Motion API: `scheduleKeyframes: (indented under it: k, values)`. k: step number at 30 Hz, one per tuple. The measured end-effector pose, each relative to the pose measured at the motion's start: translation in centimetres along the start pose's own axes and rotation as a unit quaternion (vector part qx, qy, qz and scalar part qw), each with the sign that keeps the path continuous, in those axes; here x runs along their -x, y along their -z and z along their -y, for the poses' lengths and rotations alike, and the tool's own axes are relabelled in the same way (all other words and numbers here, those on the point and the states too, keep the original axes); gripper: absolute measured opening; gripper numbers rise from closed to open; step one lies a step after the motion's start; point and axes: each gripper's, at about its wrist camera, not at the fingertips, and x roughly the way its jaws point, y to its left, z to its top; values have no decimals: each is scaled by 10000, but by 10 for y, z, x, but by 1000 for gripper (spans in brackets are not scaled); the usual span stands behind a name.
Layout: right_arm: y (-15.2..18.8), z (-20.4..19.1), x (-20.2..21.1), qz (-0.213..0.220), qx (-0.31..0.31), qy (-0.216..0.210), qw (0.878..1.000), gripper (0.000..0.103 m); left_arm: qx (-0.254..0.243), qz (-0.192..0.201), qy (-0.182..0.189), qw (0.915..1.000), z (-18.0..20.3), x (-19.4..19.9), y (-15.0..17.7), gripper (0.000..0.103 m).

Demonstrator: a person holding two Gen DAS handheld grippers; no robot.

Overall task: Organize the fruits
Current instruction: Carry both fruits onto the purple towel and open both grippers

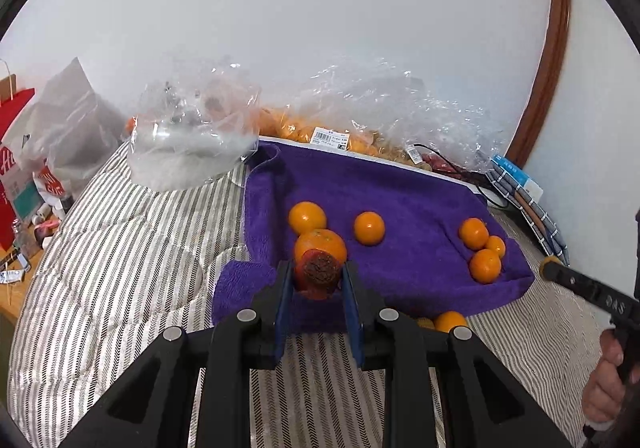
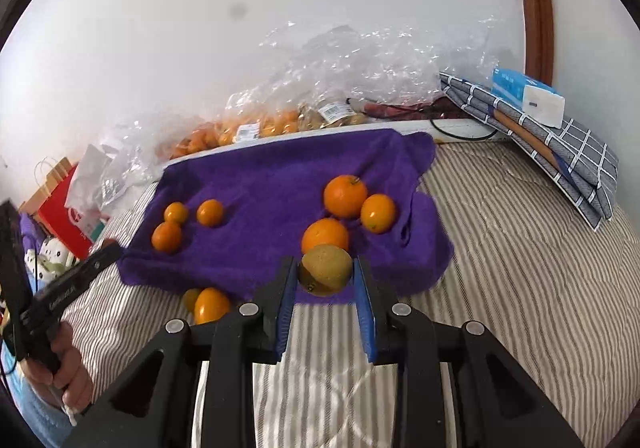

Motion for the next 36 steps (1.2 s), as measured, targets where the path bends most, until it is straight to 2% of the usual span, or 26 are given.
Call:
scheduleKeyframes:
  k: [7,10,13,19,23,27,30,36]
  values:
    - [-21,13,-31,-116,28,174,9998,28,101,-57,15,9999,-3,-4,0,23]
    - [-24,19,-43,-246,121,259,9993,28,-218,-10,-74,9997,11,1,-5,23]
    - [-28,26,-47,-234,241,387,9987,28,-250,-164,149,9994,23,-1,-16,23]
    - [-24,40,-59,-325,38,169,9993,28,-275,-385,186,9987,46,-33,-34,23]
    - [-20,37,-71,-557,42,-3,9984,28,-214,-550,125,9982,53,-57,-30,23]
    - [-16,33,-76,-551,118,125,9983,28,-101,-845,142,9963,51,-78,-22,23]
    - [-15,31,-77,-522,169,196,9983,29,-205,-999,71,9948,50,-86,-17,23]
    - [-13,27,-78,-464,337,325,9978,29,-242,-962,79,9950,48,-87,-16,23]
